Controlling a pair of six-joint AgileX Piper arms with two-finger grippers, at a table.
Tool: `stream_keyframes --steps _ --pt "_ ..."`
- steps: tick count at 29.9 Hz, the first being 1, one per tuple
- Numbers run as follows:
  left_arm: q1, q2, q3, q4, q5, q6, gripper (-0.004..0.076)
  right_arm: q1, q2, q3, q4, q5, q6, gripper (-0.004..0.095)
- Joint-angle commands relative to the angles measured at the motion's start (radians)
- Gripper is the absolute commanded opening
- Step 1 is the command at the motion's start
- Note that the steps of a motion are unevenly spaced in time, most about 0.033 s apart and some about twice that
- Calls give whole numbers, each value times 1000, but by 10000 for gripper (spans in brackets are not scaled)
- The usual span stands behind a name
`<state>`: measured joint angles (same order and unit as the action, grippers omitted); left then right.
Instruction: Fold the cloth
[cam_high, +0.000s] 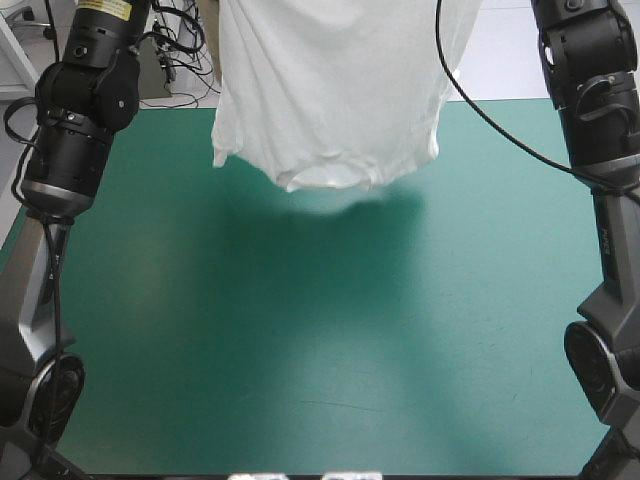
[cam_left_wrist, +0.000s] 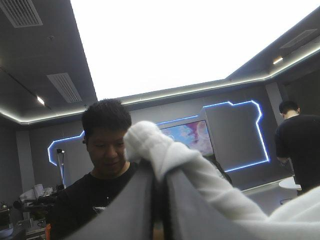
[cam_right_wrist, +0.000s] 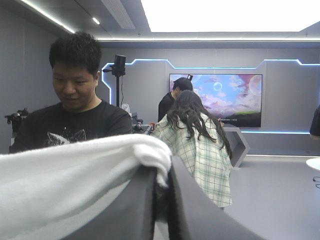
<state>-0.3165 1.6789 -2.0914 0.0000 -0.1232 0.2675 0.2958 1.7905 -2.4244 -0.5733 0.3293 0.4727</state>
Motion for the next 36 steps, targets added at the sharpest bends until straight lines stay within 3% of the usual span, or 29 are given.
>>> stream_keyframes --steps 1,4,8,13,17,24,36 --pt "-1 -15 -60 0 -99 -6 -9 -8 -34 -55 36 -62 -71 -17" --pt "1 3 -65 -11 -42 -6 -9 -8 -23 -51 149 11 -171 -17" --pt "28 34 -55 -24 192 -53 -9 -10 11 -11 187 158 -200 -17" --pt "69 7 120 -79 294 -117 -9 -23 21 152 291 276 -285 -17" --pt "69 -61 336 -79 301 -117 -9 -29 -14 369 373 287 -349 -17" --pt "69 -214 736 -105 406 -128 -9 -25 -144 738 391 344 -368 -17" --pt "67 -529 1261 -211 703 -161 -9 -25 -516 1492 604 351 -391 -17"
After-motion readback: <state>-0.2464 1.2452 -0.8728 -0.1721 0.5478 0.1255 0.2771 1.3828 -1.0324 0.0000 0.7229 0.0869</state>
